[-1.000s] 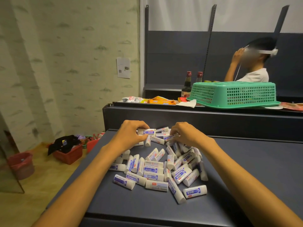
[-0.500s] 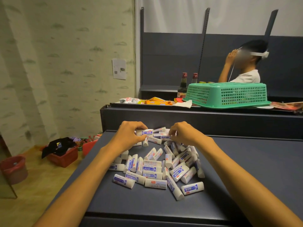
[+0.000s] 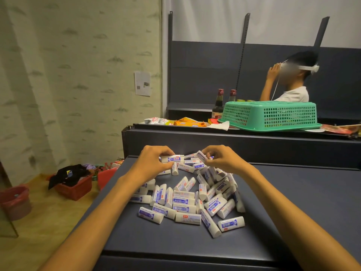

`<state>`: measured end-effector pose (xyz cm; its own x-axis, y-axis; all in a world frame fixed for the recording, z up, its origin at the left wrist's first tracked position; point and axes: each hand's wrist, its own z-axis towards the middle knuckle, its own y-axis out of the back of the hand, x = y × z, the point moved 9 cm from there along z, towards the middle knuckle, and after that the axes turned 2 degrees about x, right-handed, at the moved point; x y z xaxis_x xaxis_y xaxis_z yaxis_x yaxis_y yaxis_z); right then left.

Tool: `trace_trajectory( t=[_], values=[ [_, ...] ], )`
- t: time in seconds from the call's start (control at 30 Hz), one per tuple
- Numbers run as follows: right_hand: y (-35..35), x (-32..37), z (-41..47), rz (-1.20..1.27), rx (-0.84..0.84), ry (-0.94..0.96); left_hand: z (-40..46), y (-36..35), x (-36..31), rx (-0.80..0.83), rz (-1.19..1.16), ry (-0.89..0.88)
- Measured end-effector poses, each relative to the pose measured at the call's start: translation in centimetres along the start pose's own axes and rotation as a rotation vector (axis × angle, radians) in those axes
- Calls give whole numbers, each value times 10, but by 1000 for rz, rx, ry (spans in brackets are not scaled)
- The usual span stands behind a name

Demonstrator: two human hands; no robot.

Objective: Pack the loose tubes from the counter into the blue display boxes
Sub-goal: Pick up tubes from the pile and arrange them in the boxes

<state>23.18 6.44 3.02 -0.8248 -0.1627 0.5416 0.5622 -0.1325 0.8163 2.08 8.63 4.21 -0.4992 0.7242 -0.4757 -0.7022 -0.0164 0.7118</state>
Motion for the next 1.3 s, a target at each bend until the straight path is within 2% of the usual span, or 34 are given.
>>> trace_trajectory(
  t=[0.1, 0.43, 0.7, 0.83, 1.03, 1.3],
  values=[
    [7, 0, -8, 237, -41, -23, -1, 0, -1, 3, -7, 1],
    [17, -9, -36, 482, -135, -46, -5, -3, -11, -25, -14, -64],
    [30, -15, -75, 430, -197, -7, -4, -22, -32, -40, -21, -94],
    [50, -19, -109, 210, -260, 61, 0, -39, -69, -27, -28, -139],
    [92, -57, -185, 13, -321, 37, 5, -87, -145, 17, -47, -228],
    [181, -134, -337, -72, -416, -54, -11, -182, -298, 86, -112, -311]
  ],
)
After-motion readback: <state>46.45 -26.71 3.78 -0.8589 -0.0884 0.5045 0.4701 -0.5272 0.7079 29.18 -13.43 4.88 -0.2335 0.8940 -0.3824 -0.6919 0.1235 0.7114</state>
